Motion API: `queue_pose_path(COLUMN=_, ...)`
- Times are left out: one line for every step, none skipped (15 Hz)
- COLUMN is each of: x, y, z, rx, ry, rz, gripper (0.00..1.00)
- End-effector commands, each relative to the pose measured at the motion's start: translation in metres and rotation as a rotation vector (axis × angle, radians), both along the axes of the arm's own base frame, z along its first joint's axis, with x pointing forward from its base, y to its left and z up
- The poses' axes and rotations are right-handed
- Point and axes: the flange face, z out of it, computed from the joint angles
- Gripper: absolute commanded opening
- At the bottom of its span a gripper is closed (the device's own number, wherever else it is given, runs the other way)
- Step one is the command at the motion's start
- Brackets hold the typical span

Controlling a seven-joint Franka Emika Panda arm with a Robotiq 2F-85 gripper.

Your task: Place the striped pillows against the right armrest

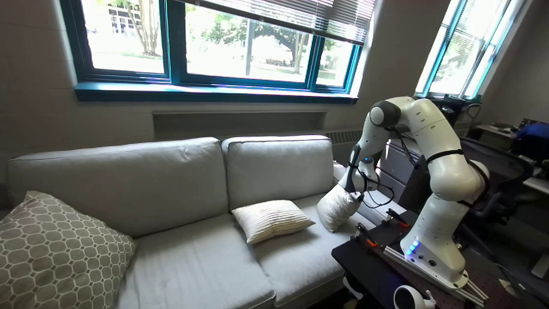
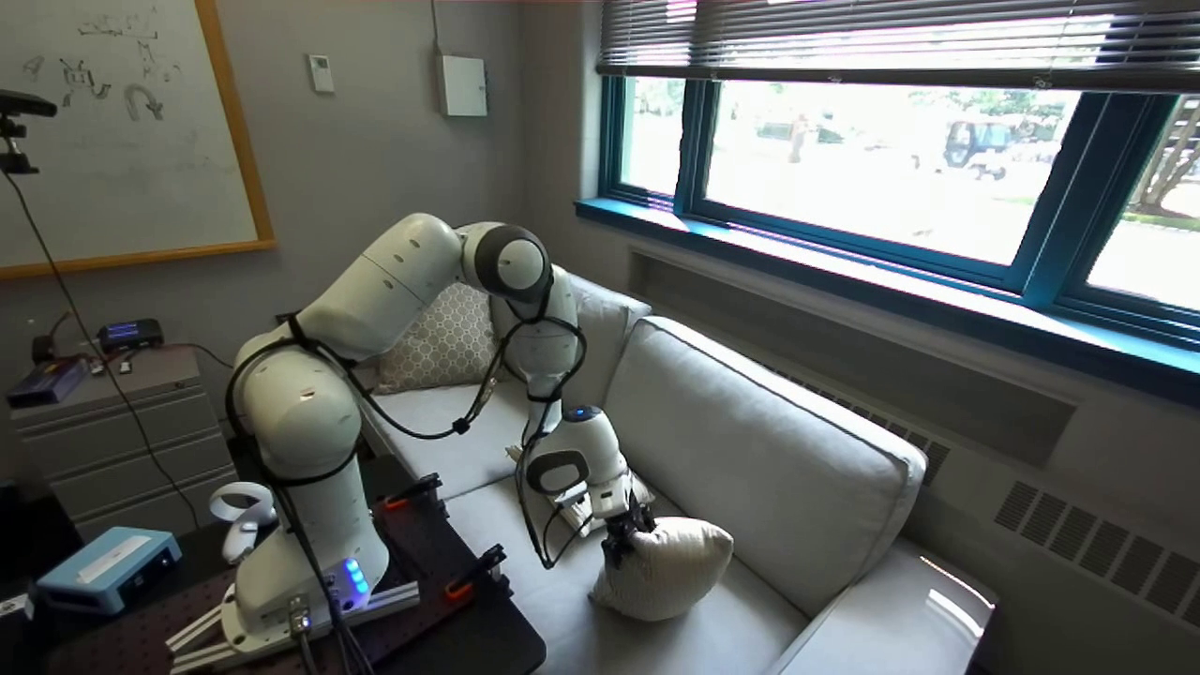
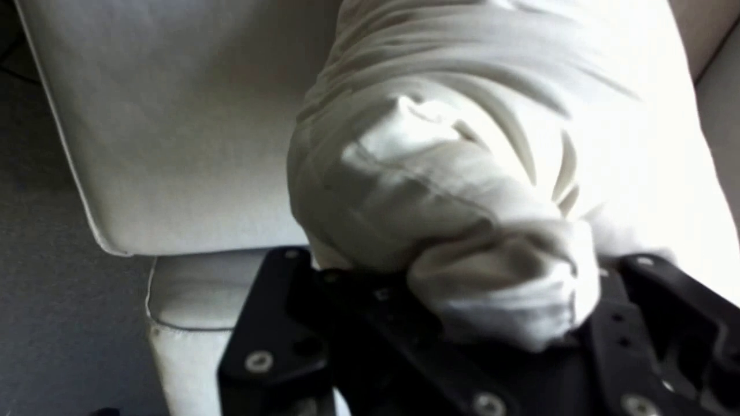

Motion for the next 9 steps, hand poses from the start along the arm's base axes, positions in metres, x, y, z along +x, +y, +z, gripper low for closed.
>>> queue_pose_path(x=0.001, y=0.023, z=0.012, rx=0.138, ry=-0.007, rz=0.127, gripper=0.26)
queue_pose_path(x=0.004, y=0.03, z=0.016, rx=0.168, ry=-0.006, rz=0.168, gripper=0.26)
queue_pose_path(x=0.006, y=0.038, z=0.022, rx=0.197, ry=0.002, rz=0.211, gripper=0.33)
queue_pose_path(x=0.01, y=0.048, z=0.029, rx=0.225, ry=0.005, rz=0.255, gripper=0.4)
queue_pose_path(x=0.014, y=0.06, z=0.037, rx=0.25, ry=0.012, rz=0.299, gripper=0.46)
queue_pose_path(x=0.017, y=0.07, z=0.043, rx=0.276, ry=0.026, rz=0.341, gripper=0.55)
queue_pose_path(x=0.02, y=0.082, z=0.05, rx=0.304, ry=0.049, rz=0.382, gripper=0.62)
queue_pose_path(x=0.023, y=0.092, z=0.055, rx=0.331, ry=0.081, rz=0.418, gripper=0.71)
queue_pose_path(x=0.025, y=0.099, z=0.058, rx=0.361, ry=0.12, rz=0.449, gripper=0.78)
